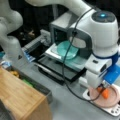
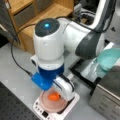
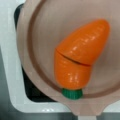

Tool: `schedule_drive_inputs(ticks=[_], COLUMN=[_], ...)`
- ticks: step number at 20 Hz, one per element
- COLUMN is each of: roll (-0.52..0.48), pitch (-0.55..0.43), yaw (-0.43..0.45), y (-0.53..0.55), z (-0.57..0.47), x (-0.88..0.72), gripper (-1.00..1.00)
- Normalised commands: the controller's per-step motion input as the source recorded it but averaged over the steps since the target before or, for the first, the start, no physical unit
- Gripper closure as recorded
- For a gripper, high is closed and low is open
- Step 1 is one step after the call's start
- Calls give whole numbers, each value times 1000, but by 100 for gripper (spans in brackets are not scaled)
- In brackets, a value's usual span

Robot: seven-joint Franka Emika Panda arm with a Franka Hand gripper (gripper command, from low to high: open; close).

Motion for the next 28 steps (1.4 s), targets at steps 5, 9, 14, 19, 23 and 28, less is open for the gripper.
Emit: schedule_drive_inputs(ticks=[5,9,14,19,23,28], roll=[-297,-307,-281,-274,-274,-288], pitch=[170,110,75,87,55,0], yaw=[40,60,55,41,34,39], y=[116,36,-3,27,49,22], z=[17,-6,20,0,-68,-143], x=[294,266,137,31,13,12], gripper=[-100,-100,-100,-100,-100,-100])
